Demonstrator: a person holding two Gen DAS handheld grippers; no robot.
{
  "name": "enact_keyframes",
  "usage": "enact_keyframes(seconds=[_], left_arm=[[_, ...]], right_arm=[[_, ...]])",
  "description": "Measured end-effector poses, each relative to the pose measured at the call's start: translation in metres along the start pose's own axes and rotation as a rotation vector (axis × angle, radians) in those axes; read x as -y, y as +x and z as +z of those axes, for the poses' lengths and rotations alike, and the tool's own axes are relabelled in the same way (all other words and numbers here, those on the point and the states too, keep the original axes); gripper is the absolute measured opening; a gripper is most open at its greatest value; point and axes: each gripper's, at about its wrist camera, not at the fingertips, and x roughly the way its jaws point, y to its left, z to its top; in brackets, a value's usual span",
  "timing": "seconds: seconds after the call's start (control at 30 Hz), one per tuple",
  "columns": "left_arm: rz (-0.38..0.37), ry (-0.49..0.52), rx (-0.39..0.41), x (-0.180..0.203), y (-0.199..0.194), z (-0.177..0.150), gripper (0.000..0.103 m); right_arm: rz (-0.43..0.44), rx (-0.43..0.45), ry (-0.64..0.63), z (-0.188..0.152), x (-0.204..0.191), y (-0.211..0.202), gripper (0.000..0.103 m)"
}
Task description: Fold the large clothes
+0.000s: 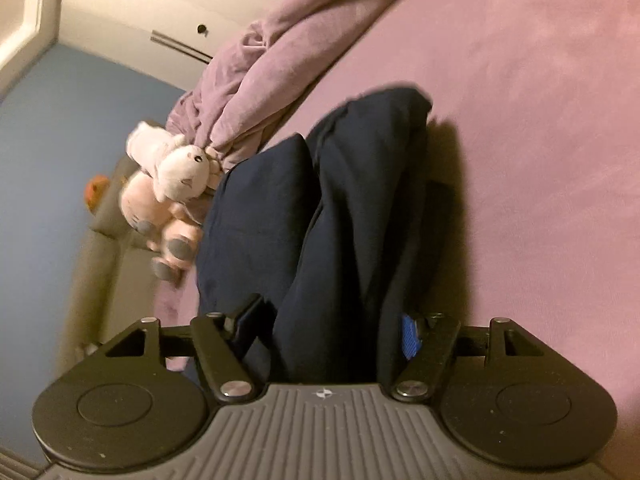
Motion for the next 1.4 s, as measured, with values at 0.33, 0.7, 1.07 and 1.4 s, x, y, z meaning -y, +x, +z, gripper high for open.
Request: enact_keyframes(seconds=[0.33,0.7,1.07,1.4], left_arm=[[0.165,0.221,0.087,0.066,-0.051,-0.051,0.085],[0.403,0.331,0.033,0.080,-0.012,-0.079,0.095],[0.459,0.307,0.042,0.079,-0.021,-0.088,0.099],[0.481,0.311,0.060,0.089,-0.044,-0.096,0.098]], right_arm=[[-0.255,0.261,-0.617,-0.081,-0.140,-0.048,0.038],[-0.518,0.123,-0.677,-0.117,-0.106,0.004,0.028],[-0.523,0.128,-0.659,-0.124,-0.105,0.013,0.030],[-0.553,0.149,-0.671,-0.136,-0.131,-0.012,0.032]])
